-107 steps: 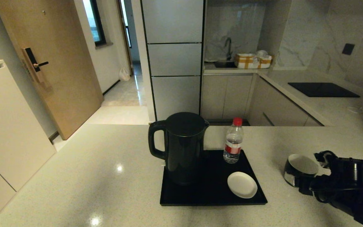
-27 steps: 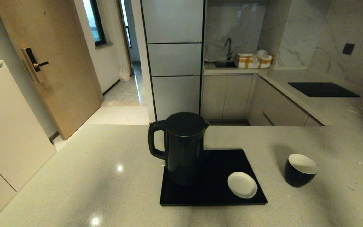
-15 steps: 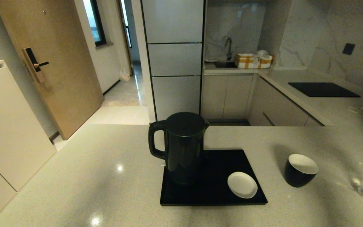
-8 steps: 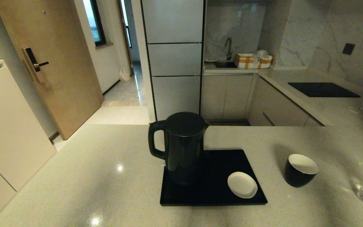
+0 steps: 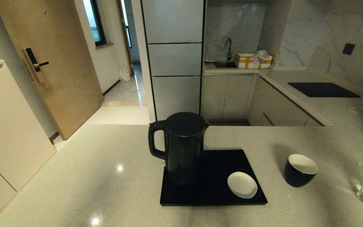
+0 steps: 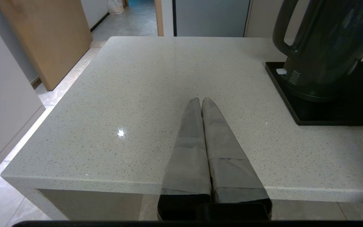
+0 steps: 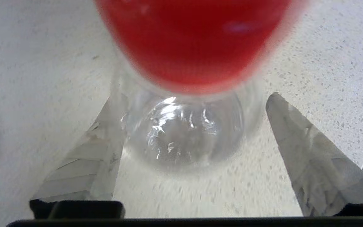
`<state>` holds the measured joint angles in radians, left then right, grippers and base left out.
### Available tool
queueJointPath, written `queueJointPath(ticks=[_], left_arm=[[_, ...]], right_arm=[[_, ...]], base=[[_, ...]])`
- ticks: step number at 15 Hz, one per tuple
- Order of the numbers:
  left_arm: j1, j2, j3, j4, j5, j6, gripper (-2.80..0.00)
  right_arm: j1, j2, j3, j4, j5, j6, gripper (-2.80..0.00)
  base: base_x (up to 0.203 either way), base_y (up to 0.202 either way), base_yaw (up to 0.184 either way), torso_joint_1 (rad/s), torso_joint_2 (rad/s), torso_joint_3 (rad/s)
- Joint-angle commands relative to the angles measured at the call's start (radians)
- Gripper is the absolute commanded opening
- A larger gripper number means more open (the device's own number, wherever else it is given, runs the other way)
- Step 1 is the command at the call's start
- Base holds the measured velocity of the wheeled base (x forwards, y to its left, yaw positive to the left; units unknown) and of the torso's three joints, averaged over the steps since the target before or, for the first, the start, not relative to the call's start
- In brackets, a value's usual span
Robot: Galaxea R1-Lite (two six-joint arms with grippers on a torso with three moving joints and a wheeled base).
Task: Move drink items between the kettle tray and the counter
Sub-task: Place it on the right
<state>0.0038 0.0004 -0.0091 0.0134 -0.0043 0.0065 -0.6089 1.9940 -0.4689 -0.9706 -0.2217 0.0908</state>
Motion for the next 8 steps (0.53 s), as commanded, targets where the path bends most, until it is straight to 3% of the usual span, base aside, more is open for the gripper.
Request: queueJointPath(ticks=[1,3,6,7,8], left_arm=[[0.001,0.0,0.0,0.0,0.0,0.0,-2.8],[0.001,0.0,0.0,0.0,0.0,0.0,-2.8],[0.001,0.0,0.0,0.0,0.0,0.001,-2.8],[0.001,0.0,0.0,0.0,0.0,0.0,-2.8],[-0.001,0.0,0.0,0.0,0.0,0.0,-2.8]], right_arm=[[-0.011,-0.141,0.044,0.019,0.066,-0.01,0.0],[-0.015,-0.239,0.056,0.093,0.122,-0.015,0.0],[-0.014,-0.567,-0.008,0.38,0.2,-0.014,0.0],[-0.012,-0.696,-0.053,0.534,0.24,-0.013,-2.8],[-0.009,-0.811,-0.1,0.693,0.292,-0.012,-2.8]], base=[[0.0,0.0,0.0,0.0,0.0,0.0],[0.0,0.0,0.0,0.0,0.0,0.0],[0.0,0.0,0.0,0.0,0.0,0.0],[0.0,0.0,0.0,0.0,0.0,0.0],[0.0,0.0,0.0,0.0,0.0,0.0]])
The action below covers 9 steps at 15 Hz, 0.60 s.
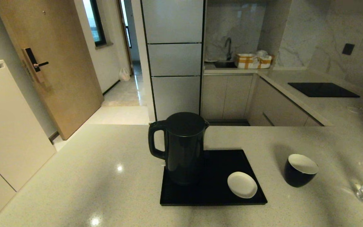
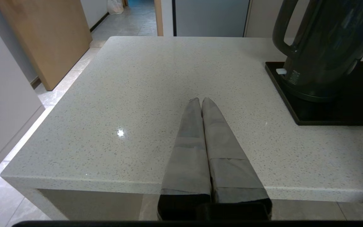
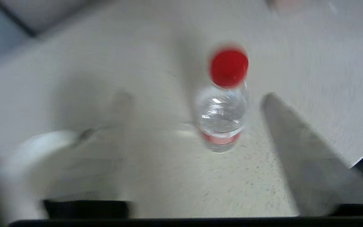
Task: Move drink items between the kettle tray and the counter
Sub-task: Place it on the right, then pick up the kettle
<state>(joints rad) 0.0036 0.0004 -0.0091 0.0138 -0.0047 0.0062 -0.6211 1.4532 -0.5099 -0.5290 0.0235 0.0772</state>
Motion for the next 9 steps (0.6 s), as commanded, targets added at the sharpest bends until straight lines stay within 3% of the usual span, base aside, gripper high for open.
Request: queueJointPath(ticks=[1,4,7,9], left_arm=[[0.001,0.0,0.0,0.0,0.0,0.0,-2.8],[0.0,0.0,0.0,0.0,0.0,0.001,-2.8],[0.0,0.0,0.0,0.0,0.0,0.0,-2.8],[0.001,0.0,0.0,0.0,0.0,0.0,-2.8]], right_arm=[[0.007,-0.389,-0.116,0.439,0.122,-0.001,-2.8],[0.015,-0.607,-0.347,0.905,0.322,-0.035,-2.8],[0.034,-0.694,-0.624,1.275,0.423,-0.054,-2.8],[0.118,-0.747,-0.829,1.514,0.464,-0.067,-2.8]], base=[[0.0,0.0,0.0,0.0,0.0,0.0],[0.0,0.0,0.0,0.0,0.0,0.0],[0.0,0.0,0.0,0.0,0.0,0.0],[0.0,0.0,0.0,0.0,0.0,0.0]])
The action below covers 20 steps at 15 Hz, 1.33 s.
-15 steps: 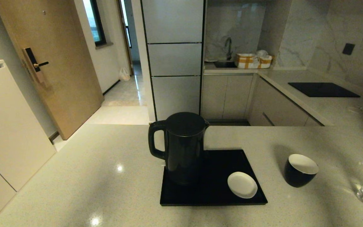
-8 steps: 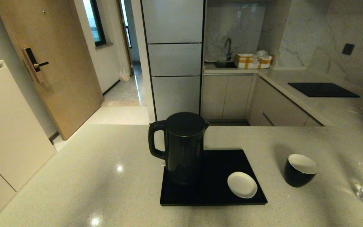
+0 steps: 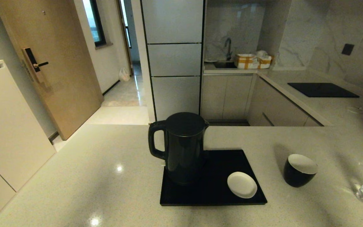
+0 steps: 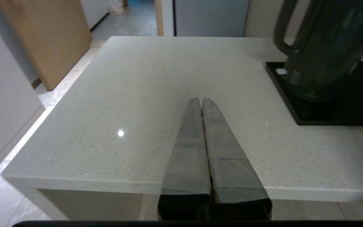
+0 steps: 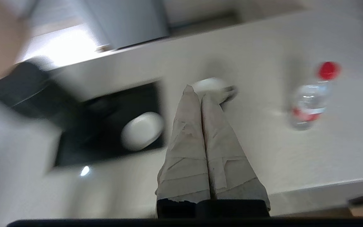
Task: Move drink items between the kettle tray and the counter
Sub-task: Pick up the kettle
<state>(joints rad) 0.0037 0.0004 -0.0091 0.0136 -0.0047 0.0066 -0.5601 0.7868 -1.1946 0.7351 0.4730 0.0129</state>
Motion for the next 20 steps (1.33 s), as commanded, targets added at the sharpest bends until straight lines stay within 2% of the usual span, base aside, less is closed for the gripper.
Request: queueJointPath(ticks=[1,2,3,4,5,7,9,10,12,13,16,18,19,20], left_arm=[[0.0,0.0,0.0,0.0,0.0,0.0,-2.8],[0.0,0.0,0.0,0.0,0.0,0.001,-2.8],[0.001,0.0,0.0,0.0,0.0,0.0,-2.8],[-0.001,0.0,0.0,0.0,0.0,0.001,-2.8],[-0.001,0.0,0.0,0.0,0.0,0.0,-2.8],[0.0,0.0,0.0,0.0,0.0,0.001,-2.8],[0.0,0.0,0.0,0.0,0.0,0.0,-2.8],[-0.001,0.0,0.0,0.0,0.0,0.0,-2.8],[0.0,0.0,0.0,0.0,0.0,0.0,-2.8],[-0.001,0.0,0.0,0.0,0.0,0.0,-2.8],[0.001,0.0,0.0,0.0,0.0,0.0,-2.8],[-0.001,0.0,0.0,0.0,0.0,0.0,-2.8],[-0.001,0.0,0.0,0.0,0.0,0.0,-2.8],[0.001,0.0,0.0,0.0,0.0,0.0,-2.8]], right_arm=[[0.148,-0.102,-0.211,0.342,0.019,-0.006,-2.8],[0.269,-0.135,-0.261,0.432,0.007,-0.009,-2.8],[0.353,-0.185,-0.275,0.489,-0.019,-0.015,-2.8],[0.402,-0.254,-0.249,0.511,-0.048,-0.025,-2.8],[0.415,-0.314,-0.182,0.485,-0.078,-0.038,-2.8],[0.433,-0.414,0.052,0.418,-0.163,-0.055,-2.8],[0.45,-0.484,0.23,0.314,-0.232,-0.034,-2.8],[0.48,-0.503,0.265,0.226,-0.24,-0.035,-2.8],[0.571,-0.549,0.353,0.198,-0.244,-0.062,-2.8],[0.571,-0.578,0.425,0.179,-0.244,-0.071,-2.8],[0.563,-0.692,0.647,-0.112,-0.258,-0.072,-2.8],[0.561,-0.727,0.891,-0.465,-0.287,-0.073,-2.8],[0.561,-0.742,1.025,-0.591,-0.308,-0.059,-2.8],[0.56,-0.754,1.12,-0.656,-0.34,-0.035,-2.8]], base=[[0.0,0.0,0.0,0.0,0.0,0.0],[0.0,0.0,0.0,0.0,0.0,0.0],[0.0,0.0,0.0,0.0,0.0,0.0],[0.0,0.0,0.0,0.0,0.0,0.0],[0.0,0.0,0.0,0.0,0.0,0.0],[0.0,0.0,0.0,0.0,0.0,0.0],[0.0,0.0,0.0,0.0,0.0,0.0],[0.0,0.0,0.0,0.0,0.0,0.0],[0.0,0.0,0.0,0.0,0.0,0.0],[0.0,0.0,0.0,0.0,0.0,0.0],[0.0,0.0,0.0,0.0,0.0,0.0],[0.0,0.0,0.0,0.0,0.0,0.0],[0.0,0.0,0.0,0.0,0.0,0.0],[0.0,0.0,0.0,0.0,0.0,0.0]])
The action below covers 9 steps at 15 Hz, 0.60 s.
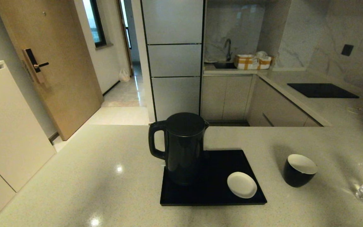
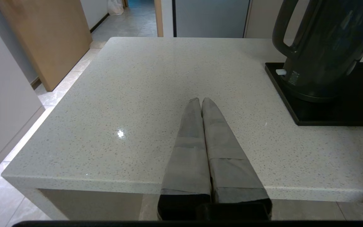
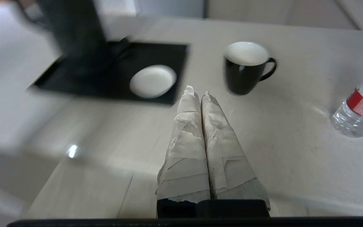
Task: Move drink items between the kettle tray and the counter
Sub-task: Pick up the kettle
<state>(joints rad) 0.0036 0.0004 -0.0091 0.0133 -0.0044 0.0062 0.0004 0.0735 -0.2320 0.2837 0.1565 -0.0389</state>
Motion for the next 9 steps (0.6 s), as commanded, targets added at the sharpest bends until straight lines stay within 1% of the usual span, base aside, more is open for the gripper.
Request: queueJointPath(ticks=[1,2,3,4,5,6,9], left_arm=[[-0.001,0.0,0.0,0.001,0.0,0.001,-2.8],[0.001,0.0,0.0,0.001,0.0,0.0,-2.8],[0.0,0.0,0.0,0.001,0.0,0.0,-2.8],[0.001,0.0,0.0,0.001,0.0,0.0,-2.8],[-0.001,0.0,0.0,0.001,0.0,0.0,-2.8],[0.001,0.0,0.0,0.001,0.0,0.0,-2.8],[0.001,0.0,0.0,0.001,0.0,0.0,-2.8]], right_arm=[[-0.001,-0.053,0.214,-0.244,-0.067,0.048,-2.8],[-0.001,-0.061,0.229,-0.256,-0.097,0.069,-2.8],[-0.002,-0.068,0.218,-0.262,-0.121,0.067,-2.8],[-0.002,-0.073,0.219,-0.268,-0.137,0.001,-2.8],[-0.002,-0.075,0.222,-0.274,-0.145,-0.022,-2.8],[-0.002,-0.075,0.228,-0.282,-0.144,-0.063,-2.8],[-0.002,-0.075,0.232,-0.284,-0.146,-0.015,-2.8]], base=[[0.0,0.0,0.0,0.0,0.0,0.0],[0.0,0.0,0.0,0.0,0.0,0.0],[0.0,0.0,0.0,0.0,0.0,0.0],[0.0,0.0,0.0,0.0,0.0,0.0],[0.0,0.0,0.0,0.0,0.0,0.0],[0.0,0.0,0.0,0.0,0.0,0.0],[0.0,0.0,0.0,0.0,0.0,0.0]])
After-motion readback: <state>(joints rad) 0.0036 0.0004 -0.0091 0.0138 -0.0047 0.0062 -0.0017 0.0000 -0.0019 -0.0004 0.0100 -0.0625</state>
